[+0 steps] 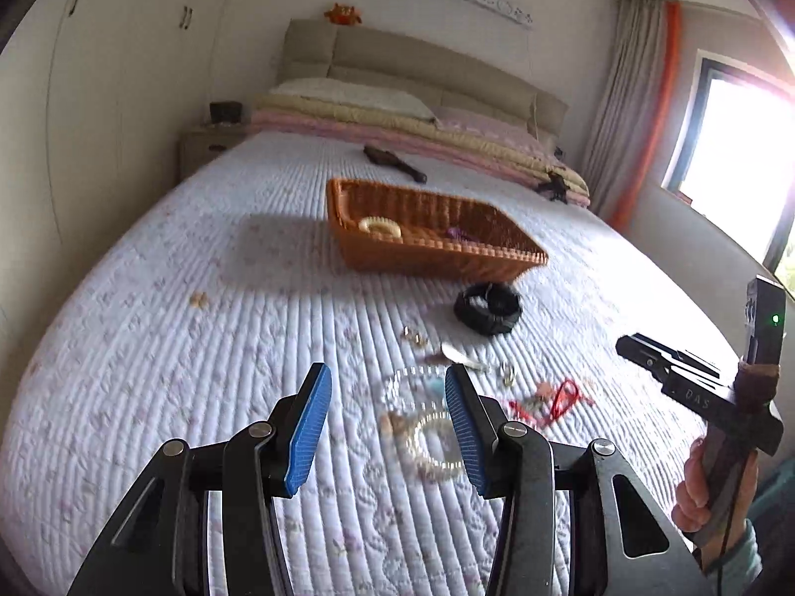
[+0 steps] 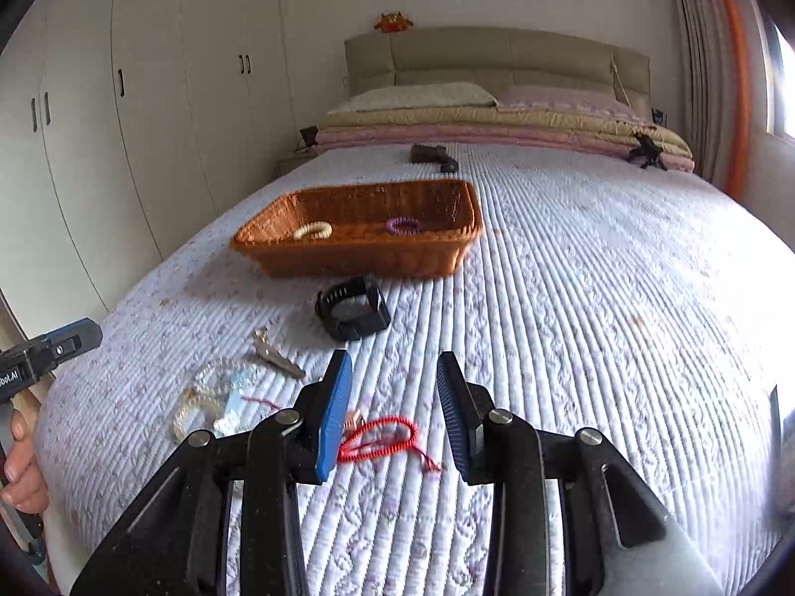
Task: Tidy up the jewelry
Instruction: 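Grasp the clear bead bracelet with left tool while right tool grasps red cord, then carry bracelet and red cord into the basket and open both tools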
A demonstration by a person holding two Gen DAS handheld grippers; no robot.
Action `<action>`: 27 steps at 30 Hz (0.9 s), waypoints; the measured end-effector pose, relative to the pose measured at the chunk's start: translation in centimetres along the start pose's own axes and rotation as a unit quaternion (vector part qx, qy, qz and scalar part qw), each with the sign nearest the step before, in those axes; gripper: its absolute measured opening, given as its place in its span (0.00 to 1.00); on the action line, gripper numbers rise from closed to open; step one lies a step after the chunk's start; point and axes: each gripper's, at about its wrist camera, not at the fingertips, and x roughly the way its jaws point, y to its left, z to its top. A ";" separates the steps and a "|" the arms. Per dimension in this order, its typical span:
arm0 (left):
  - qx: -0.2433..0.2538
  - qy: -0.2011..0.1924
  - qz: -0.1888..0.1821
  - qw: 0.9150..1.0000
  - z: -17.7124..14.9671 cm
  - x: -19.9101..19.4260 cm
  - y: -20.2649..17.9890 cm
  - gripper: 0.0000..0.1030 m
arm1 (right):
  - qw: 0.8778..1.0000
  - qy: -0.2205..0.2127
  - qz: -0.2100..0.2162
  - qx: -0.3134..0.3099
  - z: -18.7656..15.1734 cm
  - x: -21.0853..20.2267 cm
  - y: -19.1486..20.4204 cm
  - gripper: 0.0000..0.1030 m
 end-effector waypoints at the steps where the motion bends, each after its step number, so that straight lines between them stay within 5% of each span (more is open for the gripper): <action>1: -0.002 0.016 -0.003 1.000 -0.7 0.9 0.1 0.47 | 1.000 0.009 0.000 0.001 -0.3 0.4 -0.2 0.36; 9: -0.028 0.096 -0.010 0.995 -3.7 5.8 0.2 0.47 | 0.998 0.065 -0.017 0.007 -2.3 3.7 -1.3 0.36; 22: 0.022 0.108 0.011 0.994 -3.9 7.4 -2.3 0.45 | 0.994 0.104 -0.038 -0.015 -2.8 6.0 -0.4 0.36; 26: 0.026 0.108 0.017 0.994 -3.9 7.6 -2.5 0.33 | 0.992 0.108 -0.050 -0.037 -2.8 6.4 0.6 0.22; 27: 0.027 0.109 0.021 0.993 -3.9 7.7 -2.4 0.30 | 0.992 0.109 -0.050 -0.041 -2.8 6.5 0.8 0.11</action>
